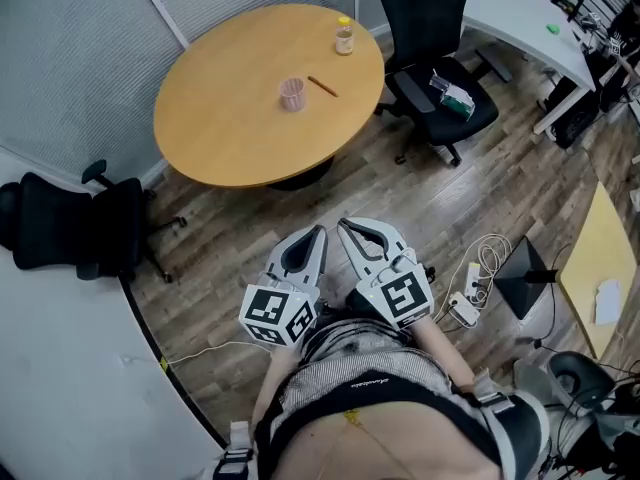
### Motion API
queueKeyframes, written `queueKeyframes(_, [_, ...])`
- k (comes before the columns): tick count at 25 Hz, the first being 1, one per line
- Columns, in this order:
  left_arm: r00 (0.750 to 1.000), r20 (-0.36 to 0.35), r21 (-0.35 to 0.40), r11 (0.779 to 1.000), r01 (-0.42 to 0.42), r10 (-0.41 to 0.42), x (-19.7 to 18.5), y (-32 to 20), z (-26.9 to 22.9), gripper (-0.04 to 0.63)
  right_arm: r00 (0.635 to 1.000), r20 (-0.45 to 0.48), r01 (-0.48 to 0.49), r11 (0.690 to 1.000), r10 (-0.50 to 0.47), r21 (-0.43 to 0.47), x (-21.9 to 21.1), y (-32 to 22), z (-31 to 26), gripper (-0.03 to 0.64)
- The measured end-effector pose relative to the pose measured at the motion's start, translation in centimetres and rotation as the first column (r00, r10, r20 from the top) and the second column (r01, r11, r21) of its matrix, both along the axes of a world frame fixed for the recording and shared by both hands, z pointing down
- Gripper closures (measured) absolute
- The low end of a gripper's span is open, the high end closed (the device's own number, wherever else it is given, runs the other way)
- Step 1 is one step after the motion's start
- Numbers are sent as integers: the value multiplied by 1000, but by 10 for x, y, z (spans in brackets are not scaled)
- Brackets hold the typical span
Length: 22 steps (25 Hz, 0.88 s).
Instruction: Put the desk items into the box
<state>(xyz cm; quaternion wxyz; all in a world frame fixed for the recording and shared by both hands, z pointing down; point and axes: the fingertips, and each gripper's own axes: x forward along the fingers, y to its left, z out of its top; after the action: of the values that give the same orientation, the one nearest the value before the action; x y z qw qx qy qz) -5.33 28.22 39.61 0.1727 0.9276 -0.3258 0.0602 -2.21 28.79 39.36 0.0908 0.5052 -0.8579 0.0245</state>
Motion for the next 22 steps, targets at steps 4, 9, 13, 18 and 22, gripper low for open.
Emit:
queueKeyframes(4, [1000,-4,-19,1000,10,-10,12,6,3,577,1000,22,-1,1000,2,-19,15,3,2,594])
queueKeyframes(9, [1000,-10,-17,1000,24,-24,24,14,4,577,999,-1,39,999,-39,-16,27,9,4,594])
queueKeyframes(13, [999,-5,-14,999,38,-38,25,19,4,577,999,18,43,999,-42,-12,31,14,3,594])
queueKeyframes(18, [999,10,-5,999,35,-35,28,20,0,577,999,31,37,999,-36,-23,34,17,2,594])
queueKeyframes(22, [1000,15,-4,1000,20,-20,31,17,1,577,999,28,30,999,-30,-18,36,16,4,594])
